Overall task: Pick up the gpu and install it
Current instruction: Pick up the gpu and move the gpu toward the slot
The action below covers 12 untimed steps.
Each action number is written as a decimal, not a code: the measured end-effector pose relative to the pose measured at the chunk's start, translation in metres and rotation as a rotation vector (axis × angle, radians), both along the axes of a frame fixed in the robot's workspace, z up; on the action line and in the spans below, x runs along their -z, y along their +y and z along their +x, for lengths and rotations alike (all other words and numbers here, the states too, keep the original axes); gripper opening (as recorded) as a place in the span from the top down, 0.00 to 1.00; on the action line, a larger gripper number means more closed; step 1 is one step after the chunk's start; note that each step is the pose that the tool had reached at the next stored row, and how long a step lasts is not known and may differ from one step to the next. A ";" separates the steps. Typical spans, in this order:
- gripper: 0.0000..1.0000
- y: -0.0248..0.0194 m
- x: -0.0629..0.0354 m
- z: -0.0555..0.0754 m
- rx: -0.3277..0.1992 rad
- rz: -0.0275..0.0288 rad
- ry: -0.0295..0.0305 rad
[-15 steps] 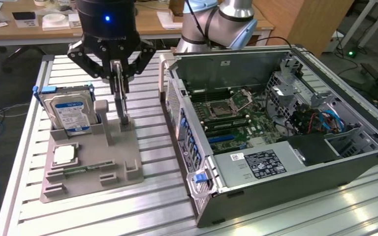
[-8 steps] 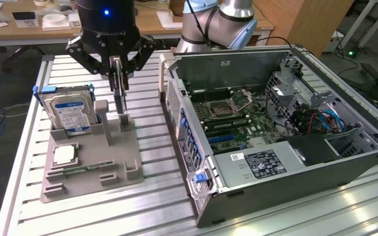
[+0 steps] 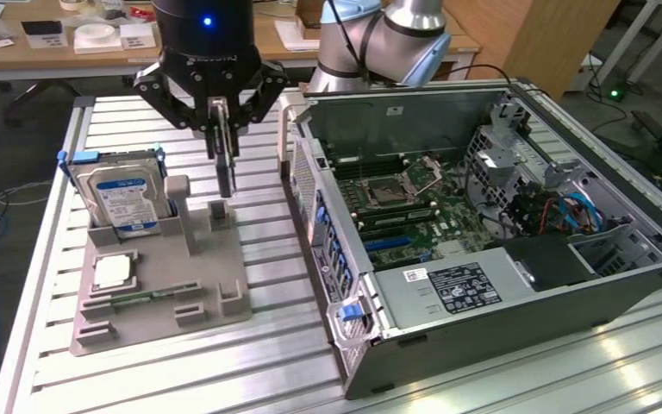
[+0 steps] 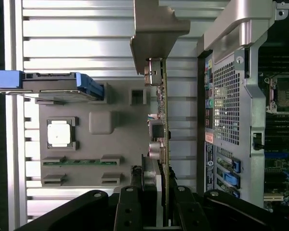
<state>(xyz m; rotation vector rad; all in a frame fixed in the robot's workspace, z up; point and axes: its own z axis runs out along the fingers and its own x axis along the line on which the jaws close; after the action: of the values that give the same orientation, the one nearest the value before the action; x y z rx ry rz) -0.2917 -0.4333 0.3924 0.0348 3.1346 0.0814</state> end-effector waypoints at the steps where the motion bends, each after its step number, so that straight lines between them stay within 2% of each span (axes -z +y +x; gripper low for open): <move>1: 0.72 0.0000 0.0000 0.002 0.000 -0.0015 0.0000; 4: 0.72 0.0000 0.0000 0.005 0.000 -0.0130 -0.0001; 12: 0.72 0.0000 0.0000 0.018 0.000 -0.0132 0.0000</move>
<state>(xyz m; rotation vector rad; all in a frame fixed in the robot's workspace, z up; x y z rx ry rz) -0.2741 -0.4333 0.3924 0.0347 3.1349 0.0607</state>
